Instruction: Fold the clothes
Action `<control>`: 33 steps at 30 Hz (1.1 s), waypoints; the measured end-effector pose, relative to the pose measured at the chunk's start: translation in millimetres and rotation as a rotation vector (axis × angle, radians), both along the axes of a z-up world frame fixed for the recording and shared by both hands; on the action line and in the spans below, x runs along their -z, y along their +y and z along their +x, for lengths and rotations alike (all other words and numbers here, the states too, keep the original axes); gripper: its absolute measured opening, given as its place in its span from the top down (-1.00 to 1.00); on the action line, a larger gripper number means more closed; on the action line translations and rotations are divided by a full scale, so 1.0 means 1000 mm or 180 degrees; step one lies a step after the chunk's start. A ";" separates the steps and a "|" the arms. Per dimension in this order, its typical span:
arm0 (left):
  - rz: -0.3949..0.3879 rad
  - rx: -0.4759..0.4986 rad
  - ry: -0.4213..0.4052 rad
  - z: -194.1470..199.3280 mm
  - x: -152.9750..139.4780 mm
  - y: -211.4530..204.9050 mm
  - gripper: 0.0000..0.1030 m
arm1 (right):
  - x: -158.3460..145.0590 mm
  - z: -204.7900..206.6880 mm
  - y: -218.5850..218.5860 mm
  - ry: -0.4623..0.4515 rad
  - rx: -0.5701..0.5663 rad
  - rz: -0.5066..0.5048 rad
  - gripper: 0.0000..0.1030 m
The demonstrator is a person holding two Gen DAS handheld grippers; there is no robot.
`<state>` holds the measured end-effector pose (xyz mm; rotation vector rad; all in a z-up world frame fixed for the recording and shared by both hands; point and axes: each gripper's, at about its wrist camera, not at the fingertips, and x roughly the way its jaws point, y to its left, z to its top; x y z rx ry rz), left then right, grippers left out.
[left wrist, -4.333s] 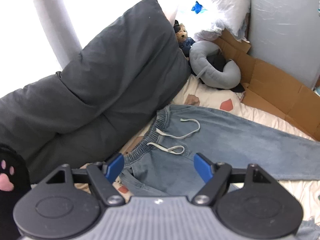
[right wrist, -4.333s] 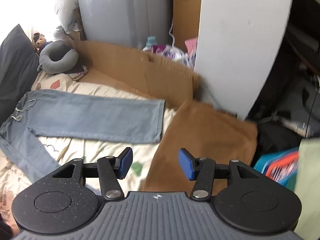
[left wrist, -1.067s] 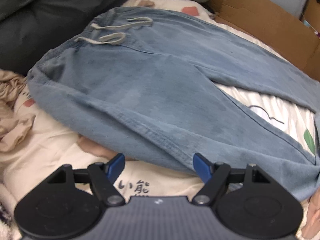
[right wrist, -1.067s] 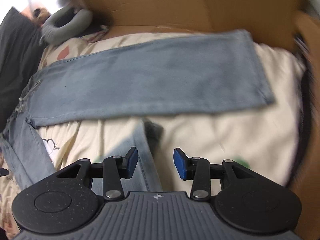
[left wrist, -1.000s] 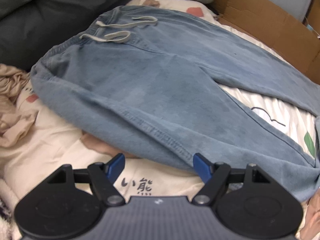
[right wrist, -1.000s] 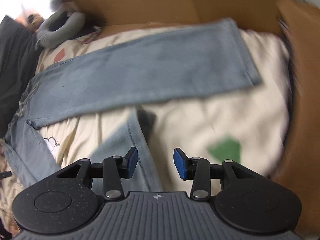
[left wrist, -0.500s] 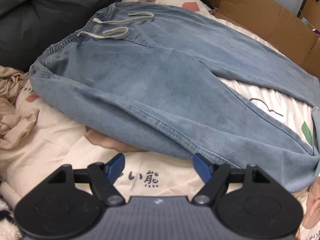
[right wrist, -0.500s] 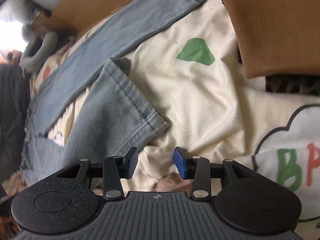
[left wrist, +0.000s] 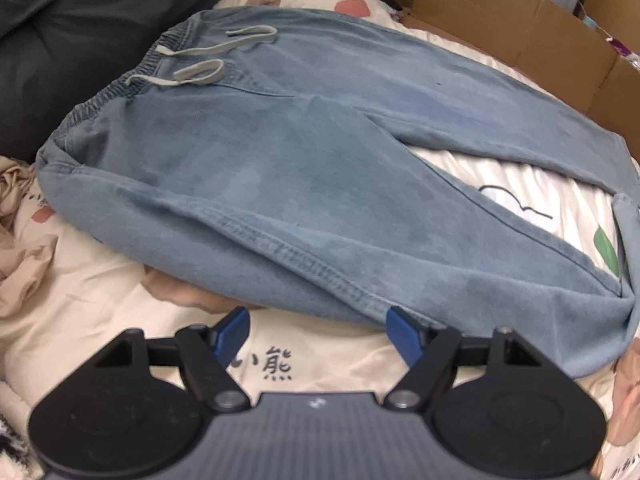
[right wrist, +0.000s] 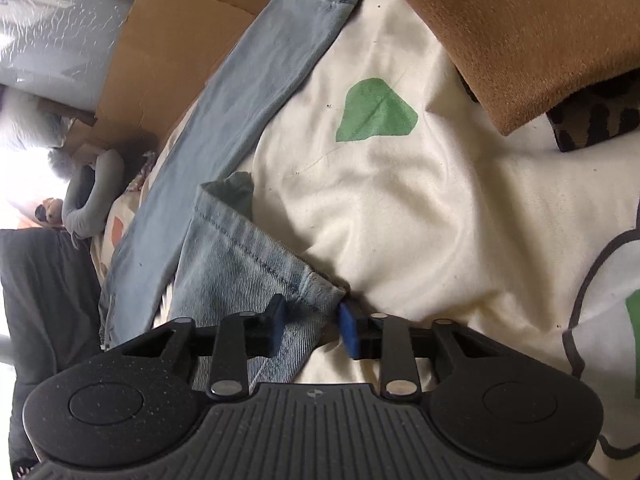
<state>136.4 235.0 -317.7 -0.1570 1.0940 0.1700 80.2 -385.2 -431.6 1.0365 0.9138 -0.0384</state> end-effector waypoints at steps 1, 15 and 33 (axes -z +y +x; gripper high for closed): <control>-0.0027 -0.0019 -0.0020 0.002 -0.001 -0.001 -0.50 | 0.001 0.000 -0.003 -0.0009 0.0006 0.0040 0.54; -0.0123 -0.0430 -0.0181 0.022 0.004 -0.008 -0.50 | -0.056 -0.033 -0.003 0.0022 -0.0004 -0.0153 0.81; -0.0121 -0.0711 -0.0098 0.000 -0.021 0.006 -0.50 | -0.098 -0.131 0.001 0.0272 -0.0091 -0.0345 0.82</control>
